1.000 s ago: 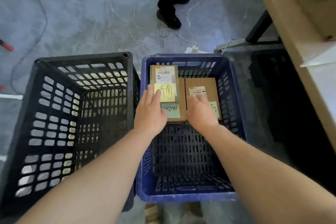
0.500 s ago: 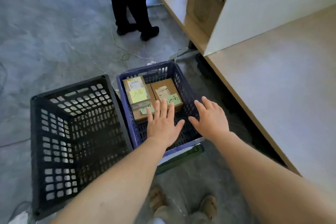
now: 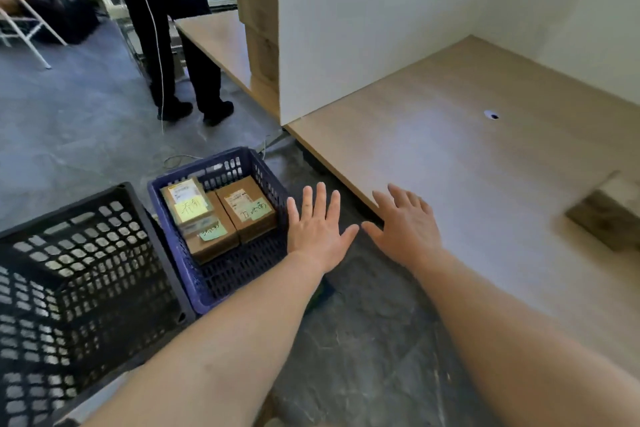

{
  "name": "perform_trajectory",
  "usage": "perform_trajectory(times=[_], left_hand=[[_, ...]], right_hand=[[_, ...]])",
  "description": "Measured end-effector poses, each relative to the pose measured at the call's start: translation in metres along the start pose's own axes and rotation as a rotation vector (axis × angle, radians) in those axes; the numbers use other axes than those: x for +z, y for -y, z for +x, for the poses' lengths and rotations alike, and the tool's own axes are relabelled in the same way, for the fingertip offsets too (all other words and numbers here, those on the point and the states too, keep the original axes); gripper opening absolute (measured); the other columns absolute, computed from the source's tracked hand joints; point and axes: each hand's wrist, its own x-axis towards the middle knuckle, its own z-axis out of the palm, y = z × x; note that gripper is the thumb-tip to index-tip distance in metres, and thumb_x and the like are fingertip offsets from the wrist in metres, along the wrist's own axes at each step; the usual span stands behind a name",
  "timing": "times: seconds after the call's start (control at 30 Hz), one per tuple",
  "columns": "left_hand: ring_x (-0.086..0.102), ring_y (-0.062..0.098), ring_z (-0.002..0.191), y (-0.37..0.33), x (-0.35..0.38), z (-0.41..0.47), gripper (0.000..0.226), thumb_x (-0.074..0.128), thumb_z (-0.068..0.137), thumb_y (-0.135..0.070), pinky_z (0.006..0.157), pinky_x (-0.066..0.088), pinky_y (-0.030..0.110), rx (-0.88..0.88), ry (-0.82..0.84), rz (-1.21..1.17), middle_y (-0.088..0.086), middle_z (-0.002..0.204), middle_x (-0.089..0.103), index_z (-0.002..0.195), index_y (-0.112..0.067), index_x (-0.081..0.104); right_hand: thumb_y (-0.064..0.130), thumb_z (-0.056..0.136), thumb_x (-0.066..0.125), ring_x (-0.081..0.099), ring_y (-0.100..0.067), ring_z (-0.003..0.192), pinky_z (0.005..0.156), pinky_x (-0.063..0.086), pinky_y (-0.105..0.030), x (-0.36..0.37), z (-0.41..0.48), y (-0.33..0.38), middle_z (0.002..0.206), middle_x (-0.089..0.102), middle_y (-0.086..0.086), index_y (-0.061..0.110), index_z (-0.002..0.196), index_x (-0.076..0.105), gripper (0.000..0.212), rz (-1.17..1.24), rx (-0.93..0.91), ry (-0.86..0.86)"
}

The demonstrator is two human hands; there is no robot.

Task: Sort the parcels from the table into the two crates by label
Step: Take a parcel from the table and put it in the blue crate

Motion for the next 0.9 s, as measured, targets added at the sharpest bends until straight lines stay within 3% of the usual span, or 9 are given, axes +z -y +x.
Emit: perform_trajectory(times=[0.47,0.9], left_hand=[[-0.023,0.032,0.146,-0.204,0.003,-0.092,0.076,0.011,0.096,-0.065,0.116,-0.011,0.056,0.225,-0.08,0.132,0.012,0.157,-0.028,0.153,-0.022,-0.016],[-0.027,0.033,0.144,-0.348,0.02,-0.111,0.079,0.007,0.093,-0.069,0.116,-0.013,0.055,0.54,-0.09,0.193,0.012,0.157,-0.029,0.153,-0.023,-0.017]], right_hand=[[0.058,0.095,0.042,0.018,-0.029,0.146,0.118,0.016,-0.045,-0.017,-0.169,-0.172,0.16,0.018,-0.008,0.028,0.151,0.022,0.066,-0.045,0.212,-0.193],[0.059,0.091,0.049,0.017,-0.027,0.147,0.119,0.015,-0.047,-0.016,-0.265,-0.293,0.159,0.019,-0.01,0.028,0.152,0.019,0.075,-0.068,0.495,-0.242]])
